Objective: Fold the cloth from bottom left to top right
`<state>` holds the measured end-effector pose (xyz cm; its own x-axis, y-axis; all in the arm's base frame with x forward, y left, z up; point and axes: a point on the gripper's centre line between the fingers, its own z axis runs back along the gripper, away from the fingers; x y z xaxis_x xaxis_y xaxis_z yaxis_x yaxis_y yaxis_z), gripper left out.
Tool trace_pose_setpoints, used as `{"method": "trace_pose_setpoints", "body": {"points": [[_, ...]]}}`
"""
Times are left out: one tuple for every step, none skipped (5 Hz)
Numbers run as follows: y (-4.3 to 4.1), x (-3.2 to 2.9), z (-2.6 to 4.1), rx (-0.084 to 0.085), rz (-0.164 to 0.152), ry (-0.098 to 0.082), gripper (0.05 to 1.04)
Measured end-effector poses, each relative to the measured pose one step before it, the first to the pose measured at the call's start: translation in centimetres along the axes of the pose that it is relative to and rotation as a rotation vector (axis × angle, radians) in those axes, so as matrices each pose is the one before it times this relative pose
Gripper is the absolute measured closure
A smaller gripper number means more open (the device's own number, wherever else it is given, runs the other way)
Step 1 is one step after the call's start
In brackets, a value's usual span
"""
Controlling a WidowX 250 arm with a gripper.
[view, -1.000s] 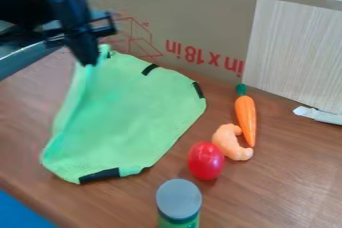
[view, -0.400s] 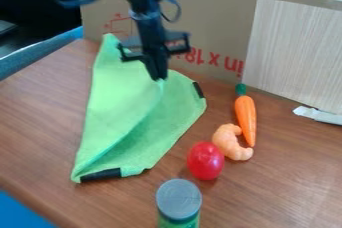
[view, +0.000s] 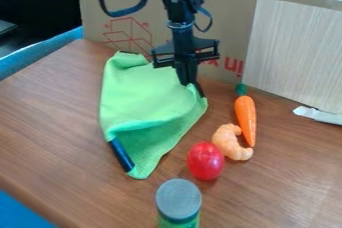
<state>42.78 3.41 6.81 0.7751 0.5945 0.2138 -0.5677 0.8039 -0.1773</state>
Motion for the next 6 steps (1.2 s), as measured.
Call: {"method": "trace_pose_setpoints", "body": {"points": [[-0.693, 0.028, -0.911, 0.0161, -0.0485, -0.0081, 0.867], [-0.604, -0.394, -0.119, -0.0268, -0.0289, 0.0143, 0.568], [-0.15, -0.555, 0.603, -0.031, 0.0015, 0.0473, 0.295], [-0.087, 0.35, 3.526, -0.0637, -0.0371, -0.0063, 0.087], [0.198, 0.298, 3.543, -0.0458, -0.0411, 0.0011, 0.081], [2.391, 0.238, 4.889, -0.0497, -0.007, -0.0146, 0.083]]}}
